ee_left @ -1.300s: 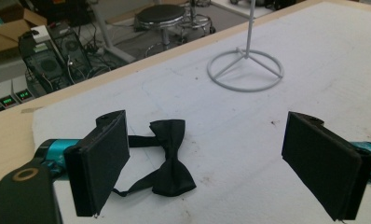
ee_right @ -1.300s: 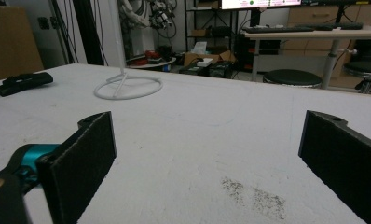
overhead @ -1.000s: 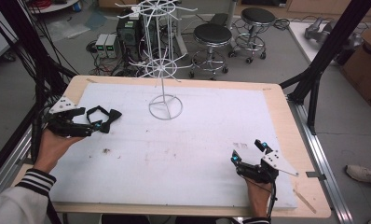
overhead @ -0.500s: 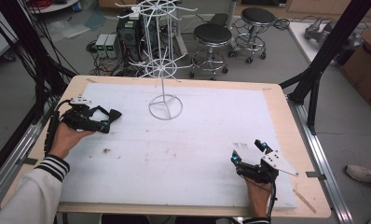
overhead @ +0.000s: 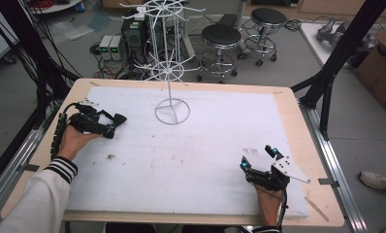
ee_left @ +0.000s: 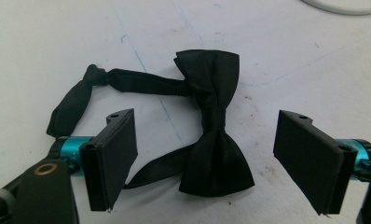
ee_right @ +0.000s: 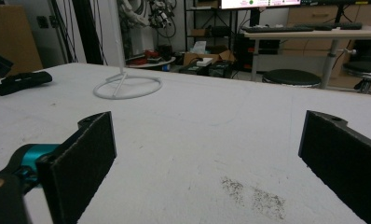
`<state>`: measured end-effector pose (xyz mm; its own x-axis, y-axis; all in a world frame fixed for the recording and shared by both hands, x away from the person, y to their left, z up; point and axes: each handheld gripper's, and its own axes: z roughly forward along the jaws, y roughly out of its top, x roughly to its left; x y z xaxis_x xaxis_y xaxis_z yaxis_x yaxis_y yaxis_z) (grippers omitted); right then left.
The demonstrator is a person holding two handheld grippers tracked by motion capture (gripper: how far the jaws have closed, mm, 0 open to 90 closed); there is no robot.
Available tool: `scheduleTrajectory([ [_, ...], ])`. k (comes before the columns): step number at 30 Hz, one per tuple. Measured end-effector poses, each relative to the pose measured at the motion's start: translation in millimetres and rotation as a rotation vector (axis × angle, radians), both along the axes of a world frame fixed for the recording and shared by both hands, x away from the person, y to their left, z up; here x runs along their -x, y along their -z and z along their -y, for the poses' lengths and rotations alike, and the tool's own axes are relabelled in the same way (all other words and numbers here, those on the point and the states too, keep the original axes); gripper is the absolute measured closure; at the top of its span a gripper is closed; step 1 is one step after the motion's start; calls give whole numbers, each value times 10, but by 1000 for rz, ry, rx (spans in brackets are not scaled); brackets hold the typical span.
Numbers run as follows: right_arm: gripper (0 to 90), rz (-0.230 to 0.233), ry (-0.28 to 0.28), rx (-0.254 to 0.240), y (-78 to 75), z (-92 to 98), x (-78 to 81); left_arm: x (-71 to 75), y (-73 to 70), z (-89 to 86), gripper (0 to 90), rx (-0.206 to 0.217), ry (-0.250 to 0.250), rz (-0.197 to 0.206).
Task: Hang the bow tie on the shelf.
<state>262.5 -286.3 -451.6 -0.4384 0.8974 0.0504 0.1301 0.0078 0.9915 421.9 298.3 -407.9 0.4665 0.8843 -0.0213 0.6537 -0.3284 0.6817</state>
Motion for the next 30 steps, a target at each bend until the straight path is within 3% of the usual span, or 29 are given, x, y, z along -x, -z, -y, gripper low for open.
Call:
scheduleTrajectory([
  [9, 29, 1, 0, 3, 0, -1, -1, -49, 73, 47, 245, -20, 2, -26],
  [21, 29, 1, 1, 5, -1, -3, -2, -87, 139, 65, 403, -33, 0, -68],
  [25, 29, 1, 1, 5, -1, -3, -2, -90, 150, 82, 422, -45, 7, -68],
  [30, 29, 0, -1, 7, -1, -2, -3, -87, 156, 105, 514, -52, 13, -72],
])
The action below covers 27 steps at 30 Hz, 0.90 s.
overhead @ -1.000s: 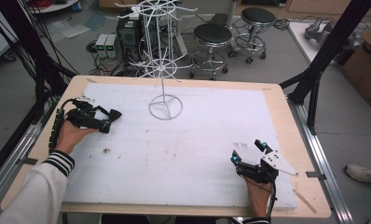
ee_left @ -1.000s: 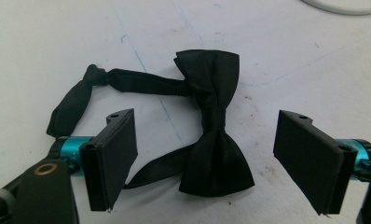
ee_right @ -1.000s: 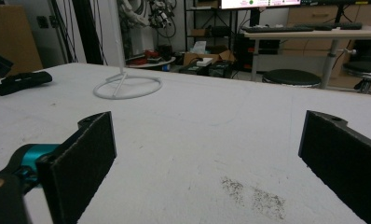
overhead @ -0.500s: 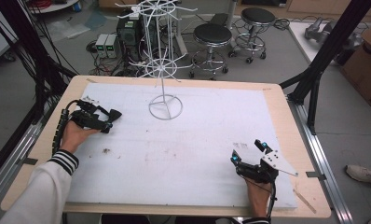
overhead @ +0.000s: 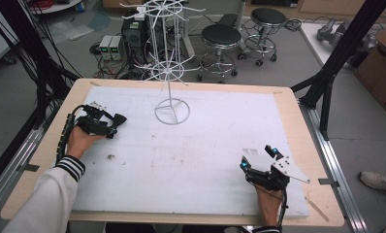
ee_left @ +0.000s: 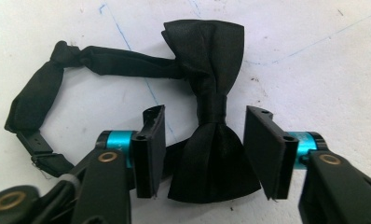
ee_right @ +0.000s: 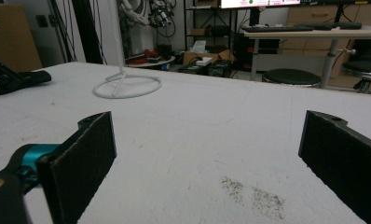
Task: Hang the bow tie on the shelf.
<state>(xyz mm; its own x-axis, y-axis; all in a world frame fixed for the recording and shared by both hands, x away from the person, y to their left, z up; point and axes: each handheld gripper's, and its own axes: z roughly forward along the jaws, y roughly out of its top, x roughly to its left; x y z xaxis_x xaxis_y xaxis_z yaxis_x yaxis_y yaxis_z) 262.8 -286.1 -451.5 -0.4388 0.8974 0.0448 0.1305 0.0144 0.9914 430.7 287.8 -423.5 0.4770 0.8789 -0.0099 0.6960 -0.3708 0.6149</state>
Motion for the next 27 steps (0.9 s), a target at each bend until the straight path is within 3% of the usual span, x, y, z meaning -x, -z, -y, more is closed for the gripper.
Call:
scheduleTrajectory([
  [13, 29, -3, 2, -2, 0, 2, 0, 15, -1, 59, 757, -31, 3, -1],
  [22, 29, 0, 0, 0, 1, 3, -3, 34, -50, 33, 777, -23, -16, 28],
  [27, 29, 0, 1, -1, 0, 1, -3, 65, -113, 2, 778, -5, -32, 72],
])
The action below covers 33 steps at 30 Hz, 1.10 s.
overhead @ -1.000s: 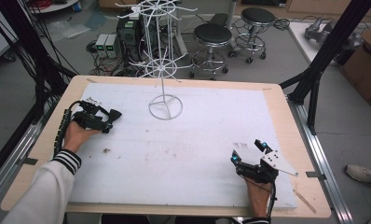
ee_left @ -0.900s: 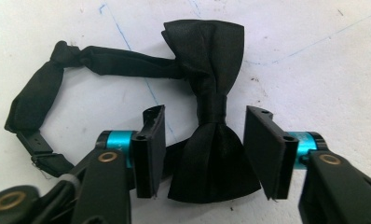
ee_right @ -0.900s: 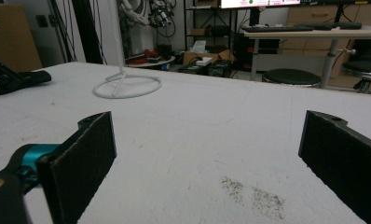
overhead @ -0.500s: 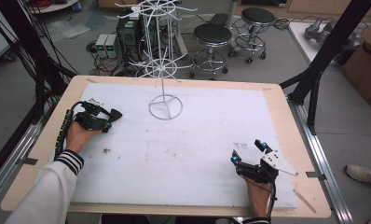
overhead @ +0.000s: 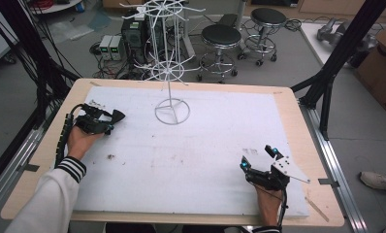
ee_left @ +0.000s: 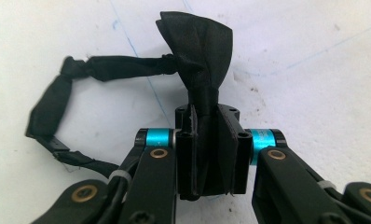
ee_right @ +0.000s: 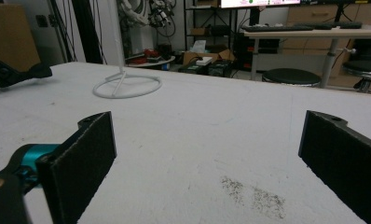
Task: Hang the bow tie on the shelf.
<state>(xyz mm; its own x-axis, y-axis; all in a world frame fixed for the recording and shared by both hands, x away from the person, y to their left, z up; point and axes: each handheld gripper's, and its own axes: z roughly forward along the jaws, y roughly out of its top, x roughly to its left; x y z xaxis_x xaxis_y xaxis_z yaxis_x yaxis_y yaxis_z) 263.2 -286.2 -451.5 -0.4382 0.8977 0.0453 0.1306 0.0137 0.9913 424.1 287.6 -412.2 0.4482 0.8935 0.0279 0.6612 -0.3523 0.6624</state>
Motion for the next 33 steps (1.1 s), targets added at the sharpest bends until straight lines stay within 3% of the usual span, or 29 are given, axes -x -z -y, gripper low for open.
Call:
scheduleTrajectory([
  [9, 29, 0, 1, 2, 0, -2, 2, 116, -186, -45, 778, 49, -17, 122],
  [15, 29, 0, 0, 0, 0, -1, 2, 210, -319, -46, 778, 93, -45, 255],
  [20, 29, 0, -1, 1, 0, 1, 2, 293, -426, -51, 778, 122, -52, 328],
  [28, 29, 1, 0, 0, 0, 1, 4, 372, -513, -113, 779, 145, -59, 364],
  [33, 29, 0, 3, -4, 1, 1, 5, 446, -610, -130, 779, 190, -58, 401],
])
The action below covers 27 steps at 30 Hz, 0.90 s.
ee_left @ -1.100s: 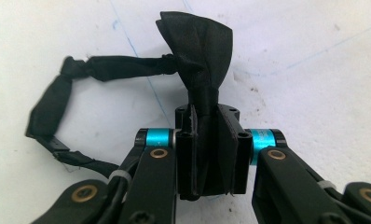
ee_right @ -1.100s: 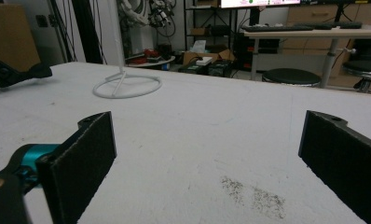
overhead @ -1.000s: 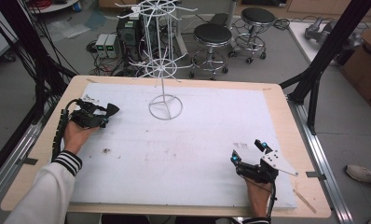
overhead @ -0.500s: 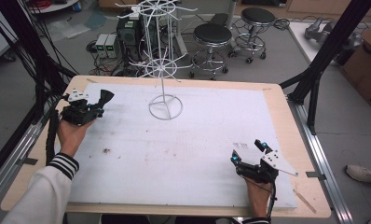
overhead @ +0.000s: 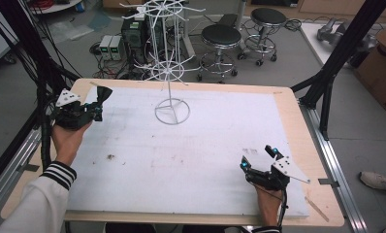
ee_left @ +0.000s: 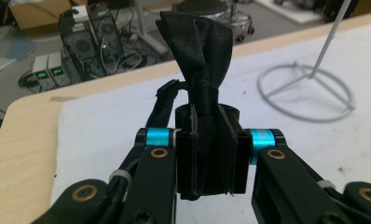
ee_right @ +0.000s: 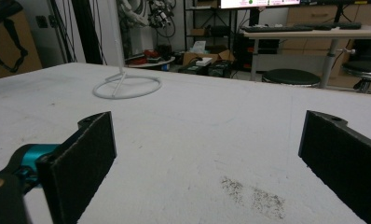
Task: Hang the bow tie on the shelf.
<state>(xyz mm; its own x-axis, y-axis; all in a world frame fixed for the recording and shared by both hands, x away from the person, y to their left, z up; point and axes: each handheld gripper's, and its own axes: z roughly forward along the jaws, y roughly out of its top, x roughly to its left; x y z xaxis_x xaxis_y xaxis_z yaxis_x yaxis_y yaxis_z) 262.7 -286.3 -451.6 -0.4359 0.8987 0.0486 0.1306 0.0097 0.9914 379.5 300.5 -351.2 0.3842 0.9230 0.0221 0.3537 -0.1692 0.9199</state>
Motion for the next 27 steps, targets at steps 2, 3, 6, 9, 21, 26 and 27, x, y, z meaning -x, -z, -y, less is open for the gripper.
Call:
scheduleTrajectory([
  [2, 29, 0, 1, 1, 1, 1, -1, 44, -100, 21, 779, -17, 11, 26],
  [3, 29, -1, 0, 0, 0, 1, -1, 64, -157, 32, 779, -14, 15, 42],
  [6, 29, 0, 0, -1, 0, 1, 0, 108, -341, 72, 779, 8, 26, 77],
  [9, 29, 3, -1, -3, 1, 3, 0, 141, -509, 134, 780, 7, 38, 113],
  [21, 29, 5, 0, -4, 1, 5, 0, 200, -853, 379, 780, 8, 88, 169],
  [26, 29, 6, -1, -3, 1, 5, -2, 215, -932, 478, 779, 12, 111, 184],
  [27, 29, 4, 0, -4, 1, 4, 0, 215, -950, 498, 780, 11, 115, 187],
])
